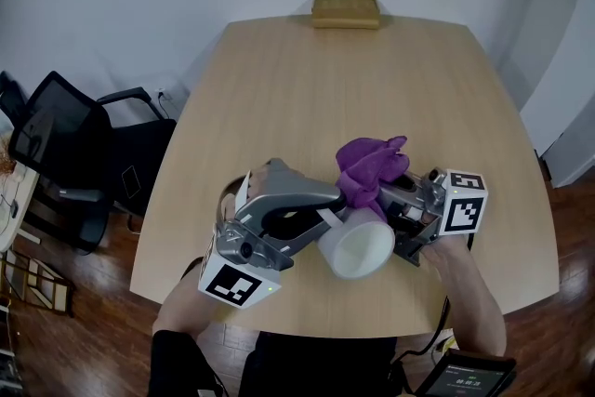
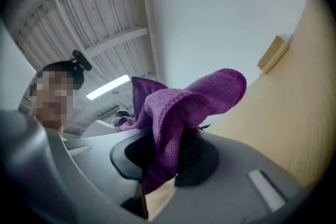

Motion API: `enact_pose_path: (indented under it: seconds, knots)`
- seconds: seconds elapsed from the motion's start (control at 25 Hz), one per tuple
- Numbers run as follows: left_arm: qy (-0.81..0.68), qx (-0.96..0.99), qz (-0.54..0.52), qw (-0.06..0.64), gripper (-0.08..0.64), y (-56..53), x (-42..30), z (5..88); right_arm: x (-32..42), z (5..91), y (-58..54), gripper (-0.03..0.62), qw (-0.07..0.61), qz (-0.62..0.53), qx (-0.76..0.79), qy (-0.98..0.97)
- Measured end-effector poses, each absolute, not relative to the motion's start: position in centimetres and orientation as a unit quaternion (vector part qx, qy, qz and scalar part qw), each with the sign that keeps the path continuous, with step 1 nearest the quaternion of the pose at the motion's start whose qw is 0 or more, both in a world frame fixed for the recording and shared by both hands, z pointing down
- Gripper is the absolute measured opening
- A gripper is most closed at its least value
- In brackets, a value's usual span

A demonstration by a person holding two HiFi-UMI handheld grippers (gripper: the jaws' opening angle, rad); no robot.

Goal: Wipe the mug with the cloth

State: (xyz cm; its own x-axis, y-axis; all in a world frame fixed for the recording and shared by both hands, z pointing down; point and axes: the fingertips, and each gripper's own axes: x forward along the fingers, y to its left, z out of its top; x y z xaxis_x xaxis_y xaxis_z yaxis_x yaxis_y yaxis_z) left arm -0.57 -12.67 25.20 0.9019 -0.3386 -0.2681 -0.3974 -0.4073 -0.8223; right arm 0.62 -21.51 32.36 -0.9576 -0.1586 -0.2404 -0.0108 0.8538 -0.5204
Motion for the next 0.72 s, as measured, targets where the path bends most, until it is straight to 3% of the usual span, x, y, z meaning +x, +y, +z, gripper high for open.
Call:
enact_pose_path:
  seconds: [0.16, 0.44, 0.72]
  knots:
    - [0.215, -0.841, 0.041, 0.495, 0.040, -12.5, -0.6, 24.8, 0.4, 34.4, -22.8, 0.078, 0.058, -0.231, -0.118, 0.964]
    - [0.205, -0.853, 0.035, 0.478, 0.040, -12.8, -0.7, 25.5, 6.4, 24.5, -19.7, 0.078, 0.267, -0.168, 0.010, 0.949]
    - [0.178, -0.866, 0.041, 0.466, 0.038, -12.4, -0.5, 25.4, 1.0, 26.6, -16.5, 0.077, 0.169, -0.139, 0.065, 0.974]
